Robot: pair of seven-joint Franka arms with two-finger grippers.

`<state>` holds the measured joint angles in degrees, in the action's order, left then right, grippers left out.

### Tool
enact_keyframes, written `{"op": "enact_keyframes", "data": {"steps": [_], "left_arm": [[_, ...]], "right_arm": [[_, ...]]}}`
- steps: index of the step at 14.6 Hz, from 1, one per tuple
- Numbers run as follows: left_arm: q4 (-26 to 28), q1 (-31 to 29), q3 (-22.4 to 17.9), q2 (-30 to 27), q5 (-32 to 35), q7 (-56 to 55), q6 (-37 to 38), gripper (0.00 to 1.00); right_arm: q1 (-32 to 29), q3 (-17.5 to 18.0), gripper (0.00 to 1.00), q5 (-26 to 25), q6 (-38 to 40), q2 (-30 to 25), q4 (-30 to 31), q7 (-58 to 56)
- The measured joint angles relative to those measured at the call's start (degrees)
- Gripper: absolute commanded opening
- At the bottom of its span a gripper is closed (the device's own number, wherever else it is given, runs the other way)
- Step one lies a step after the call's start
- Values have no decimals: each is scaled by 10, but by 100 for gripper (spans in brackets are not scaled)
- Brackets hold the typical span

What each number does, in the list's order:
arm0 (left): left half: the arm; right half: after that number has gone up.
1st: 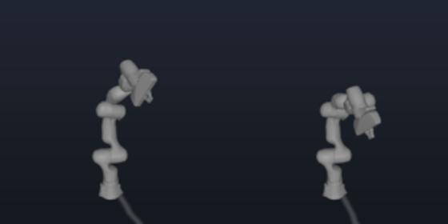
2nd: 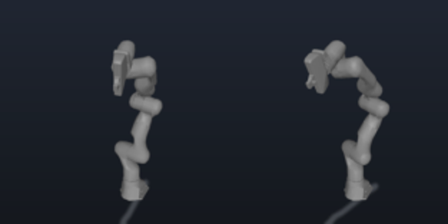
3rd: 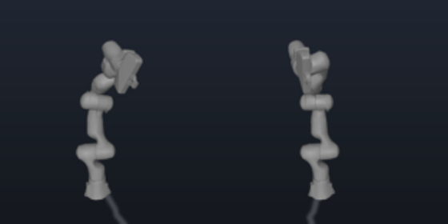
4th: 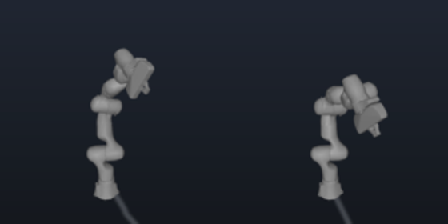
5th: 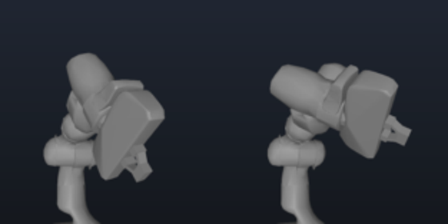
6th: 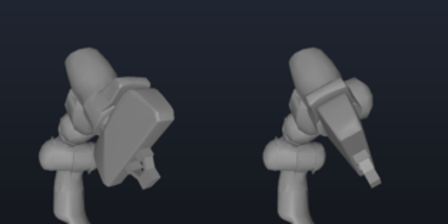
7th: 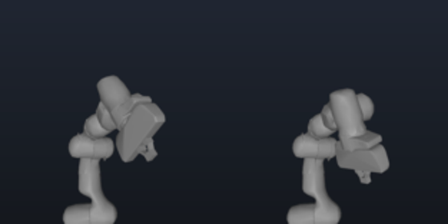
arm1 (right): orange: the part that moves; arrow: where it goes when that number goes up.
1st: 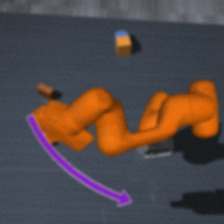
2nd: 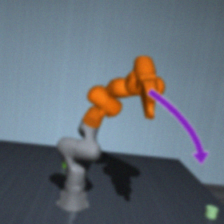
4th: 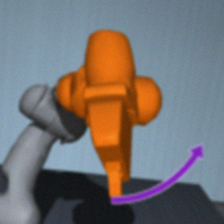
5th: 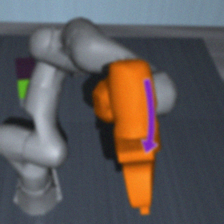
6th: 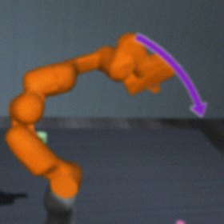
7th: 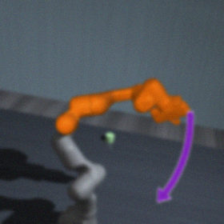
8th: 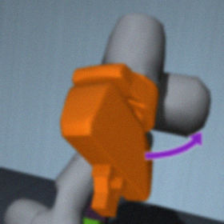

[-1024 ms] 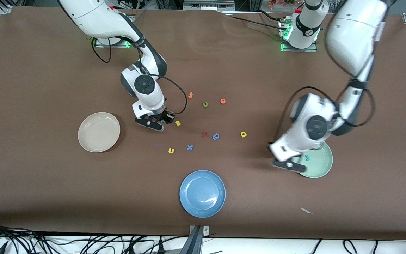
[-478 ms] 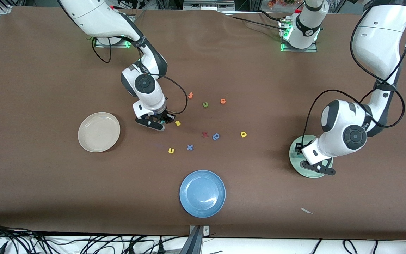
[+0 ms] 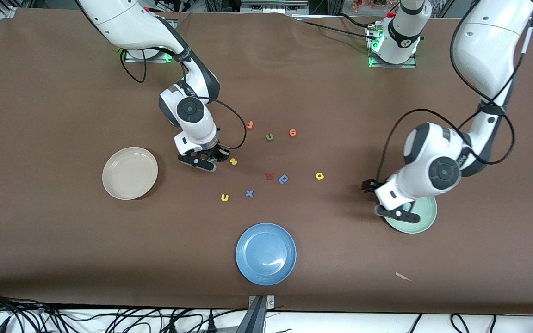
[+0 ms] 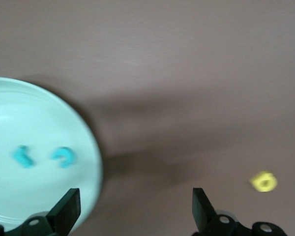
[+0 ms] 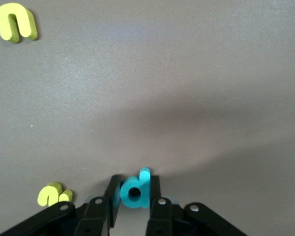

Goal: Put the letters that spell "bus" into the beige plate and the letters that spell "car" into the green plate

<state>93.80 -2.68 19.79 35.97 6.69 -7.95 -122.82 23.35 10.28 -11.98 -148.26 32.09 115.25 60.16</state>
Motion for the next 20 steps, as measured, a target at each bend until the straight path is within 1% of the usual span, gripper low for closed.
{"op": "enact_keyframes", "data": {"steps": [1, 3, 5, 6, 7, 8, 9, 11, 13, 16, 17, 18, 19, 20], "left_arm": [[0, 8, 12, 0, 0, -31, 2, 100], [2, 41, 20, 0, 0, -95, 2, 99], [5, 84, 21, 1, 0, -162, 2, 97], [6, 104, 21, 4, 0, -191, -1, 95], [7, 122, 20, 8, 0, -214, -7, 79], [9, 135, 20, 13, 5, -229, -14, 56], [11, 143, 19, 21, 20, -239, -21, 51], [12, 147, 19, 36, 47, -261, -29, 51], [13, 147, 18, 50, 65, -272, -36, 51], [13, 147, 18, 62, 80, -279, -44, 52], [13, 147, 18, 64, 80, -280, -45, 52], [13, 147, 18, 65, 81, -280, -45, 52], [13, 147, 18, 67, 81, -281, -46, 52], [13, 147, 18, 68, 84, -281, -46, 52]], "right_arm": [[0, 0, 12, 0, 0, -1, -2, -5], [0, 0, 12, -2, 17, -8, -11, -22], [0, -2, 11, -2, 62, -24, -23, -54], [0, -9, 11, -2, 85, -36, -25, -78], [-1, -21, 11, -3, 111, -51, -26, -113], [-1, -37, 9, -3, 132, -65, -24, -152], [-2, -54, 9, -3, 143, -78, -18, -192], [-3, -92, 9, -3, 145, -102, 8, -277], [-4, -135, 9, -3, 129, -125, 46, -366], [-6, -202, 10, -2, 66, -145, 99, -496], [-8, -220, 10, -2, 39, -146, 114, -532], [-9, -236, 12, -2, 12, -145, 128, -565], [-13, -244, 31, -2, -9, -145, 139, -588], [-19, -248, 78, 1, -21, -144, 146, -603]]}}
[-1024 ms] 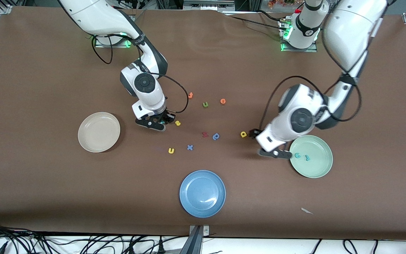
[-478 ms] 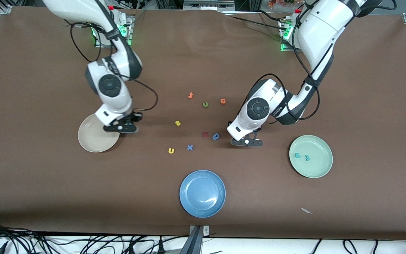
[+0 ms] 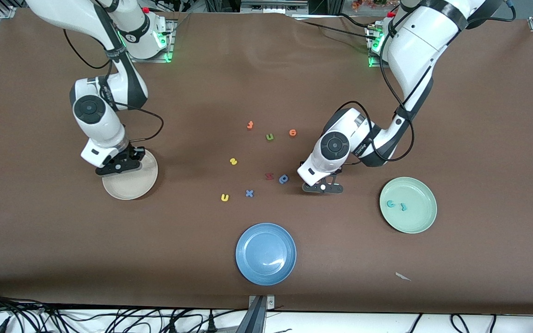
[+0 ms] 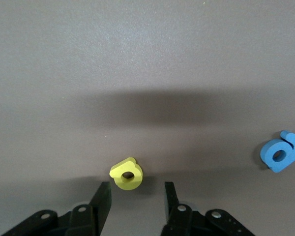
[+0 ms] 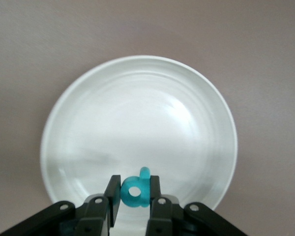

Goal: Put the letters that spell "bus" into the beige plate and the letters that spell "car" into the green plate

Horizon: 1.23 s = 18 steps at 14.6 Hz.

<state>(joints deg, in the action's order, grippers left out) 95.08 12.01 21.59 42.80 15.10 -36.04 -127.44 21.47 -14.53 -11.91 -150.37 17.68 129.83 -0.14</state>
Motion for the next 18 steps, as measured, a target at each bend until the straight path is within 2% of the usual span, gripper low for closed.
{"op": "enact_keyframes", "data": {"steps": [1, 5, 9, 12, 13, 15, 16, 18], "left_arm": [[0, 0, 0, 1, 12, -1, 0, 52], [0, 0, -4, 7, 30, -7, -15, 51], [0, 0, -4, 9, 30, -10, -25, 46], [5, 0, -4, 11, 30, -10, -26, 45], [5, 0, -4, 11, 30, -10, -27, 37], [5, 0, -4, 11, 30, -10, -28, 6], [5, 0, -3, 11, 30, -10, -30, 0], [5, 0, -3, 11, 30, -11, -30, 0]], "right_arm": [[-5, -1, 99, 10, -5, 1, 4, -14], [-7, 11, 99, 91, 8, 0, 3, -46], [-3, 49, 99, 180, 129, -2, -52, -45], [7, 85, 99, 220, 154, -2, -81, 15], [19, 94, 99, 220, 150, -2, -84, 60], [56, 101, 99, 220, 128, 1, -86, 147], [76, 103, 99, 220, 116, 7, -88, 187], [111, 103, 99, 220, 102, 26, -103, 244]]}}
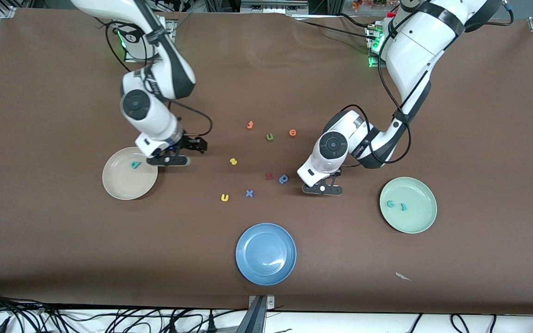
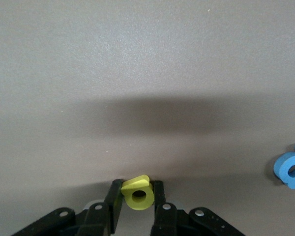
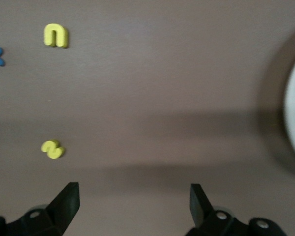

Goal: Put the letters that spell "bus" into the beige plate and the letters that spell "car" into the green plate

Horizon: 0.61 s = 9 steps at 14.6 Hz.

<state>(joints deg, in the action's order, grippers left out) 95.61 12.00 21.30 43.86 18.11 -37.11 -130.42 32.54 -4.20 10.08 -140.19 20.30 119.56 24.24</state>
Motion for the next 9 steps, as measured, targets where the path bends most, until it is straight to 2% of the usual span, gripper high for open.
{"op": "enact_keyframes", "data": {"steps": [2, 5, 9], "left_arm": [[0, -2, -1, -2, 0, 0, 5, 2], [-3, -22, -5, -21, 2, 16, 44, 2], [-5, -88, -6, -63, 3, 131, 104, 4]], "right_arm": [[29, 0, 99, -7, -2, 25, -24, 31], [68, 0, 99, -46, -9, 65, -58, 89], [81, -1, 98, -77, -12, 108, -97, 126]]}}
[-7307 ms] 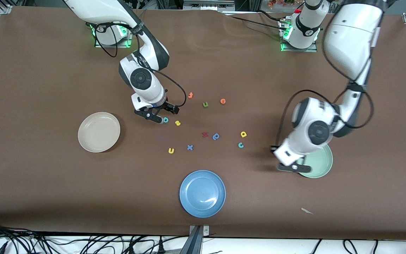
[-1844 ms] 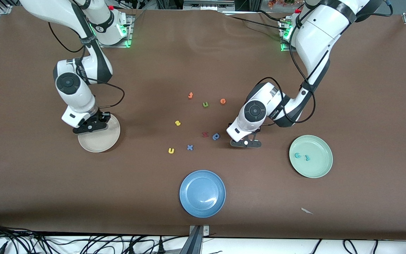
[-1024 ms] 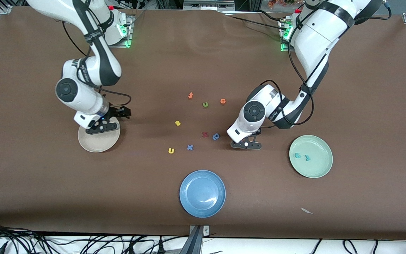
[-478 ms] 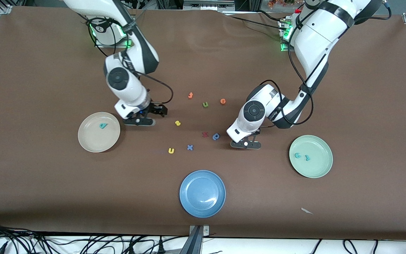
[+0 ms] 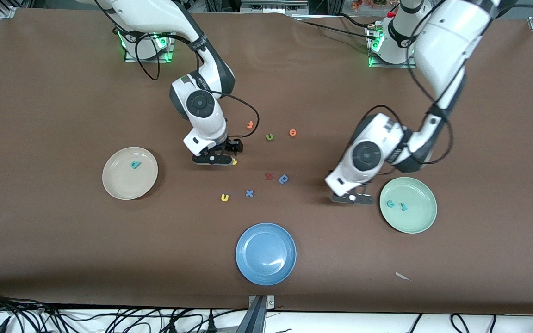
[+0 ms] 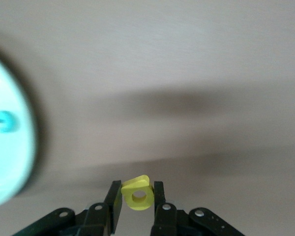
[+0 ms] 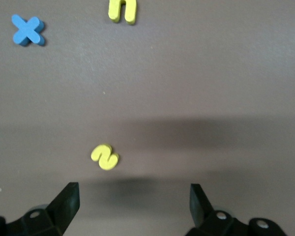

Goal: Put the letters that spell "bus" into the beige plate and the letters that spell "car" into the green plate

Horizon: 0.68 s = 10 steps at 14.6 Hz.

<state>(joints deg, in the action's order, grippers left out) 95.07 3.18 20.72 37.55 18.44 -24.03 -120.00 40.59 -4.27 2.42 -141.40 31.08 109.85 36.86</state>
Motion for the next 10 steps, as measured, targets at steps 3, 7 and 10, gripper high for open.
{"op": "enact_keyframes", "data": {"steps": [3, 7, 10], "left_arm": [[1, -55, -2, -13, 0, 75, 13, 7], [11, -116, -4, -10, 7, 138, 13, 82], [12, -130, -4, -5, 8, 154, 12, 100]], "right_arm": [[0, -1, 96, -1, 0, 17, -25, 1], [9, 0, 92, -1, 0, 43, -54, 4], [15, 0, 85, -1, 0, 58, -60, 5]]}}
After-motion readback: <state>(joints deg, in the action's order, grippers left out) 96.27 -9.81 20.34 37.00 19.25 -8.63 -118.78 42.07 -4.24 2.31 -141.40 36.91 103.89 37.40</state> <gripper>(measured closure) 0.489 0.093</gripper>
